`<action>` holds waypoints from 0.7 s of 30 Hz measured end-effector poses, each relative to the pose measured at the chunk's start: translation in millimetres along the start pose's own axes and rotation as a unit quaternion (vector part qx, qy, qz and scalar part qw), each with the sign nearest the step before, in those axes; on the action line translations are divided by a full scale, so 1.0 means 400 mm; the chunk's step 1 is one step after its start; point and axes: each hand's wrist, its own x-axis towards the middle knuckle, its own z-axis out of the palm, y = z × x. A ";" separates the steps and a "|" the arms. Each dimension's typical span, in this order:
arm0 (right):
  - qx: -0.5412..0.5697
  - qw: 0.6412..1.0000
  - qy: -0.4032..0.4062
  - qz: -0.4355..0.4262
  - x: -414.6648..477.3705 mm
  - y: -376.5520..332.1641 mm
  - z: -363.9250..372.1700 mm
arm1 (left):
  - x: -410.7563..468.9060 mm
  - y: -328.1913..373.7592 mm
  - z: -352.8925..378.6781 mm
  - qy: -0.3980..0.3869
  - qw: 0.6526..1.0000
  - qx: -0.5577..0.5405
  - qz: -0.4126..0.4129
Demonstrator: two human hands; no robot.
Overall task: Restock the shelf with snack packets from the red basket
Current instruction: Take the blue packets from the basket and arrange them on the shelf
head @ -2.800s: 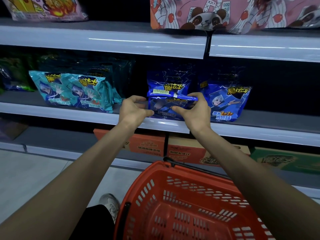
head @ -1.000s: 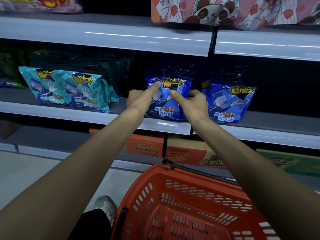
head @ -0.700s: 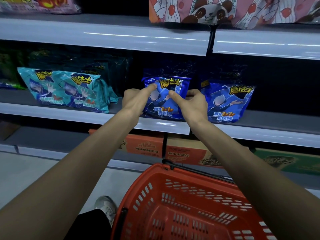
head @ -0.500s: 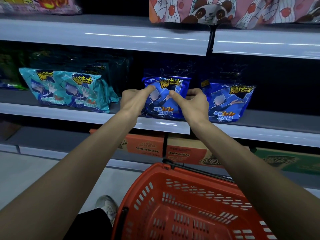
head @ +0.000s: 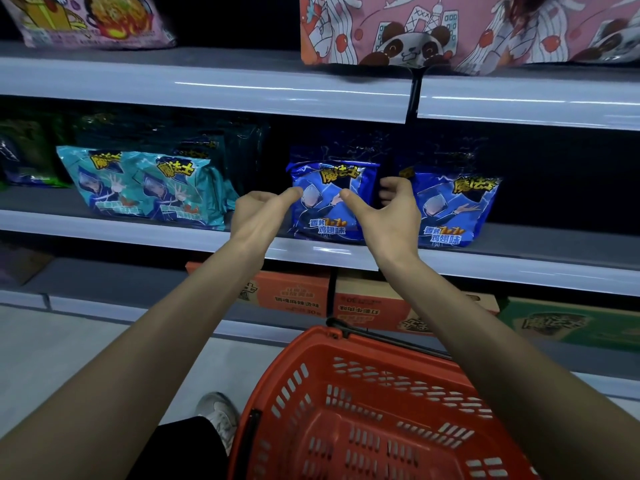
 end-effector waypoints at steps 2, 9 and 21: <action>0.010 1.000 0.004 -0.001 -0.021 -0.007 -0.017 | -0.025 -0.004 -0.012 0.002 1.000 -0.002 -0.001; 0.071 0.997 -0.001 0.018 -0.114 -0.055 -0.142 | -0.159 0.013 -0.052 -0.026 0.999 -0.045 0.005; 0.160 0.983 -0.045 0.077 -0.269 -0.144 -0.395 | -0.416 0.063 -0.079 -0.089 0.994 -0.063 0.014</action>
